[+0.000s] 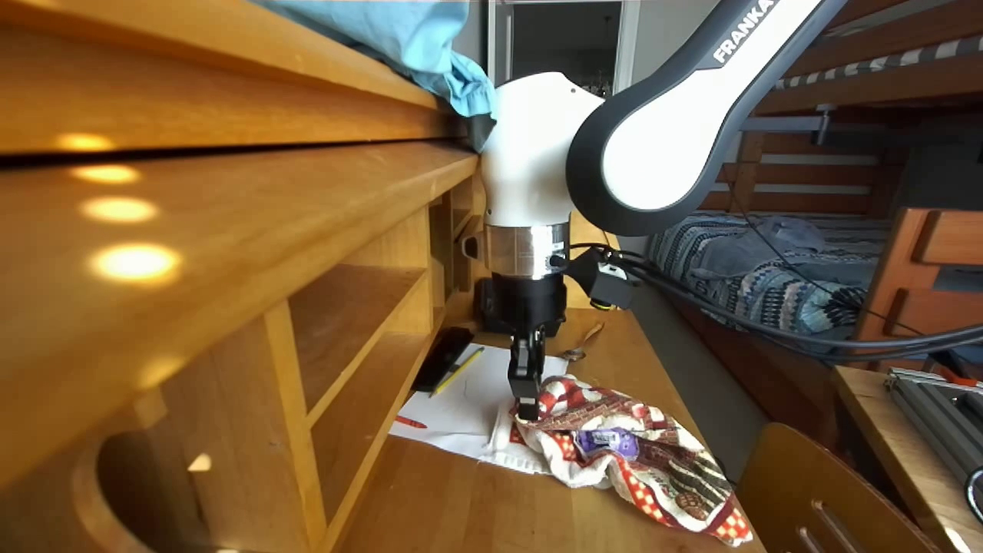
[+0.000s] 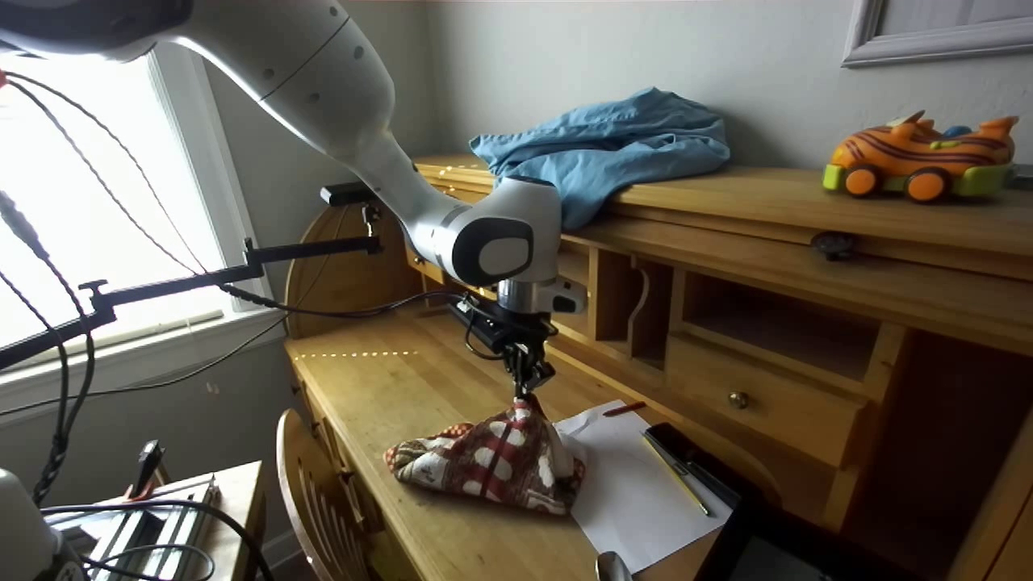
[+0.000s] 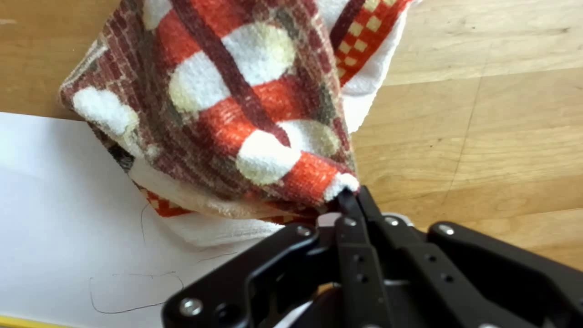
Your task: Put the purple object on the cloth then move the cloth to the right and cover the purple object
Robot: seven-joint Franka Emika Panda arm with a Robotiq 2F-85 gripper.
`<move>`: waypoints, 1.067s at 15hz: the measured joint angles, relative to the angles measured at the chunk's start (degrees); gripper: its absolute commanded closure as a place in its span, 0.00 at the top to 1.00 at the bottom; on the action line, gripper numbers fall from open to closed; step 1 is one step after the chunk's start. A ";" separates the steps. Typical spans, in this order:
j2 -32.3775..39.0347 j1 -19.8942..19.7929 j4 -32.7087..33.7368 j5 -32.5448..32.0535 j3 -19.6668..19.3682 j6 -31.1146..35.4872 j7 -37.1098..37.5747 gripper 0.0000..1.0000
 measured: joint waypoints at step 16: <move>1.01 2.53 -0.14 -0.28 -0.68 0.19 -0.04 0.75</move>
